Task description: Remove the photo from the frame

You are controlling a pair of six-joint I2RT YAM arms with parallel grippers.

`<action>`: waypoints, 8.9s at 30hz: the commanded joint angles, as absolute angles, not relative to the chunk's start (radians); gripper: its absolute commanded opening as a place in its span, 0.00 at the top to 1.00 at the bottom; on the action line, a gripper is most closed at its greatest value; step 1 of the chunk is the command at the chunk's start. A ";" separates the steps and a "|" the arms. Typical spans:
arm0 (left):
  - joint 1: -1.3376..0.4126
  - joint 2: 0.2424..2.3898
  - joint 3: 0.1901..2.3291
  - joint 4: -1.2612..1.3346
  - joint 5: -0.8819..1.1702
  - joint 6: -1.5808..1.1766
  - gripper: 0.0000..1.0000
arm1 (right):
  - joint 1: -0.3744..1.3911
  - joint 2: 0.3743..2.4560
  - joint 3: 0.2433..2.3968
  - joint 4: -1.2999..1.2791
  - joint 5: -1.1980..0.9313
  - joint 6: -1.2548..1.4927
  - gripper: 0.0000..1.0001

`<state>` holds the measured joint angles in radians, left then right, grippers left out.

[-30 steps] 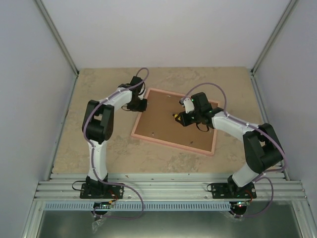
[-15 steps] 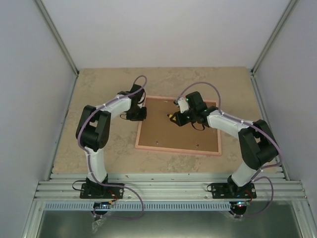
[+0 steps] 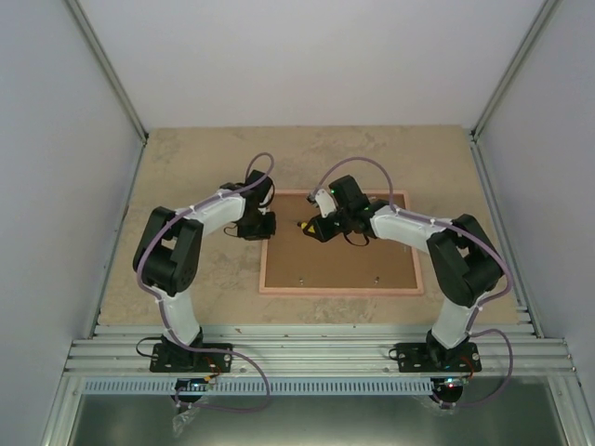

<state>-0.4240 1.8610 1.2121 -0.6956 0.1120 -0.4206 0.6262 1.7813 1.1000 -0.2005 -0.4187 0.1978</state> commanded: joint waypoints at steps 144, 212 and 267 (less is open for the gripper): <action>-0.358 1.246 0.813 -0.036 0.307 -1.127 1.00 | 0.738 1.525 0.934 0.239 -0.344 0.428 0.37; 0.089 1.558 1.088 -0.663 0.096 -0.542 0.35 | 0.555 1.332 0.768 0.063 -0.273 0.305 0.02; -0.576 1.681 1.007 -0.581 -0.070 -0.637 0.88 | 0.572 1.207 0.671 -0.181 -0.130 0.236 0.02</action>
